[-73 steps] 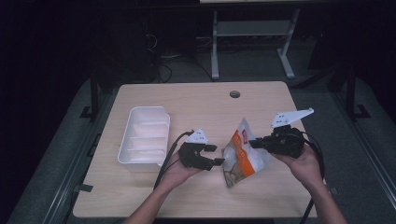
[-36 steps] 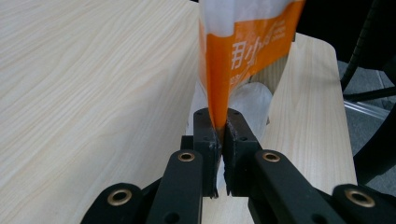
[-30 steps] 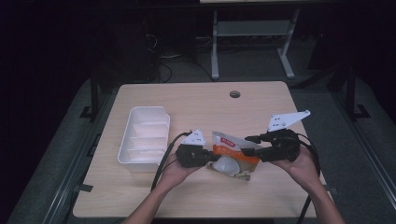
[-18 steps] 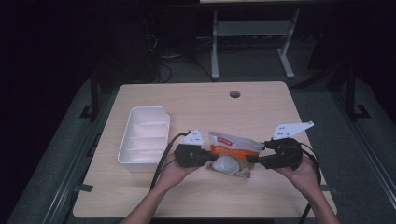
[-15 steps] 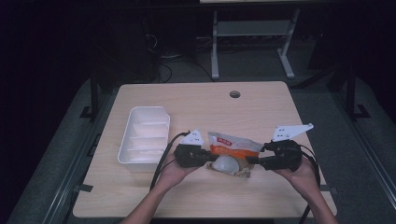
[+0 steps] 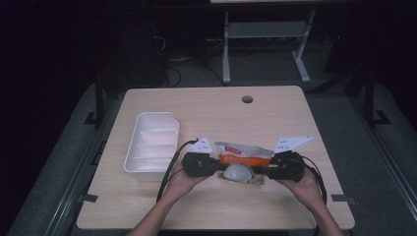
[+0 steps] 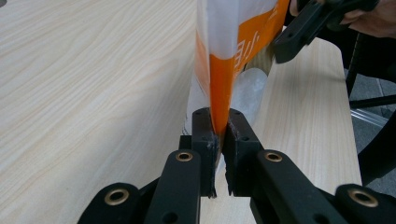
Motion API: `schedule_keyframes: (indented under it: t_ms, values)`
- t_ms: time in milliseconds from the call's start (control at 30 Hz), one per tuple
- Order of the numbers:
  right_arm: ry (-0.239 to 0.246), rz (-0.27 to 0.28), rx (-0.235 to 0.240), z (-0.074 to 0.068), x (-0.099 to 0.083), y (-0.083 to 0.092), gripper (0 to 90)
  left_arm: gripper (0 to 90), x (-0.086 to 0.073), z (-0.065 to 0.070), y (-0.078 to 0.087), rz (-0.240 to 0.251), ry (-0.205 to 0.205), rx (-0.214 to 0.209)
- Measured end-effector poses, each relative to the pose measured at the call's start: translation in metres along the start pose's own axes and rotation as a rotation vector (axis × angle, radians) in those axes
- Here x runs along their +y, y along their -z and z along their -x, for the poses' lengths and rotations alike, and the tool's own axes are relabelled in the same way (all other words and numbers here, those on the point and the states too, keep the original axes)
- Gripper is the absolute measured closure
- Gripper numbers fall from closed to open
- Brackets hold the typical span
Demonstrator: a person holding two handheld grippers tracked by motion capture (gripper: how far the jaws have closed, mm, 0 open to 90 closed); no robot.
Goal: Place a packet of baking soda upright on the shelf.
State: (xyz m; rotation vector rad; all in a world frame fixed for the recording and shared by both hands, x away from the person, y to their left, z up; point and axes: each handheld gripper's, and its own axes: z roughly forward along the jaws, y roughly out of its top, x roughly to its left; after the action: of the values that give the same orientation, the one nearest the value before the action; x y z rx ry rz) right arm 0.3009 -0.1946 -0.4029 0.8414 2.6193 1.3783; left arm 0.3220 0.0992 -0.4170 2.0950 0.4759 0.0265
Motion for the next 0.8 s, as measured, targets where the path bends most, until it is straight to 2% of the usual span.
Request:
schedule_keyframes:
  t_ms: [233,300,600,800]
  values:
    - [-0.004,0.01,0.016,0.0,0.002,-0.005,85.7,81.8,-0.003,-0.003,0.001,-0.001,0.012,-0.001]
    - [0.011,0.008,0.007,-0.001,0.002,-0.006,87.9,80.3,-0.003,-0.003,0.002,-0.001,0.015,-0.001]
    - [-0.004,0.023,0.026,0.0,0.004,-0.003,89.4,69.2,-0.006,-0.003,0.006,0.005,0.022,0.017]
    - [-0.013,0.032,0.029,0.0,0.004,0.0,89.5,62.0,-0.013,-0.005,0.011,0.014,0.048,0.026]
